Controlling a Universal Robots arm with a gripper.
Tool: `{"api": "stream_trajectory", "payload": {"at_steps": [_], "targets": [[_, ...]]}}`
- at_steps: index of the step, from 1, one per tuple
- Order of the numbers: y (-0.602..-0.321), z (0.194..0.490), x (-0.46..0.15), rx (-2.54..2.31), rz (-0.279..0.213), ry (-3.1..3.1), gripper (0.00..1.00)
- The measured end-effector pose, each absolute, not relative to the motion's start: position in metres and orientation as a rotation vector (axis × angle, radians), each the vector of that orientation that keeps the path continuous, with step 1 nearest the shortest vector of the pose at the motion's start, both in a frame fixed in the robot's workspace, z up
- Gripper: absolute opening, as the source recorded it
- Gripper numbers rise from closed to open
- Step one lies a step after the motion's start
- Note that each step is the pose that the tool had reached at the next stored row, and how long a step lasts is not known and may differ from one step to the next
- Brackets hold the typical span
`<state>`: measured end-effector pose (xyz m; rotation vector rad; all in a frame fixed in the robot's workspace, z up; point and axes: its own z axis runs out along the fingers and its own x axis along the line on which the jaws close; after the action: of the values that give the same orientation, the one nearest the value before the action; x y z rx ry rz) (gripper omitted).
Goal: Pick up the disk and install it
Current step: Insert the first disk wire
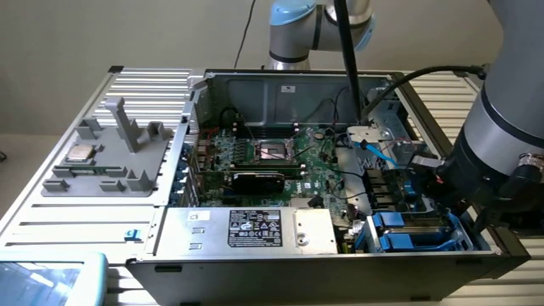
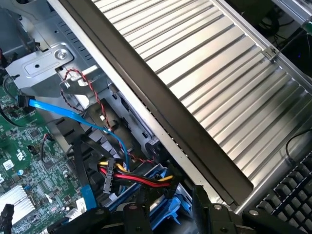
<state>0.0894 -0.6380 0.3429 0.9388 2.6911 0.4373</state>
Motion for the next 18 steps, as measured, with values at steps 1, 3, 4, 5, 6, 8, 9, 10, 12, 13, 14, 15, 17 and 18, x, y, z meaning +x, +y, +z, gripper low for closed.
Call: {"api": "stream_trajectory", "payload": {"at_steps": [1, 3, 4, 5, 6, 8, 9, 10, 12, 13, 14, 15, 17, 18], "targets": [[-0.639, 0.343, 0.089, 0.941, 0.445, 2.691, 0.47], [-0.642, 0.342, 0.09, 0.944, 0.456, 2.691, 0.47], [-0.643, 0.342, 0.09, 0.945, 0.461, 2.691, 0.47], [-0.645, 0.342, 0.09, 0.947, 0.466, 2.691, 0.47], [-0.646, 0.342, 0.09, 0.948, 0.471, 2.691, 0.47], [-0.649, 0.341, 0.09, 0.95, 0.483, 2.691, 0.47], [-0.651, 0.341, 0.09, 0.952, 0.492, 2.691, 0.47], [-0.651, 0.34, 0.09, 0.955, 0.501, 2.69, 0.47], [-0.653, 0.338, 0.09, 0.969, 0.529, 2.687, 0.47], [-0.653, 0.337, 0.09, 0.974, 0.54, 2.685, 0.47], [-0.653, 0.336, 0.09, 0.98, 0.55, 2.683, 0.47], [-0.653, 0.336, 0.09, 0.987, 0.561, 2.68, 0.47], [-0.653, 0.334, 0.09, 1.004, 0.586, 2.674, 0.47], [-0.653, 0.334, 0.09, 1.011, 0.597, 2.671, 0.47]]}}
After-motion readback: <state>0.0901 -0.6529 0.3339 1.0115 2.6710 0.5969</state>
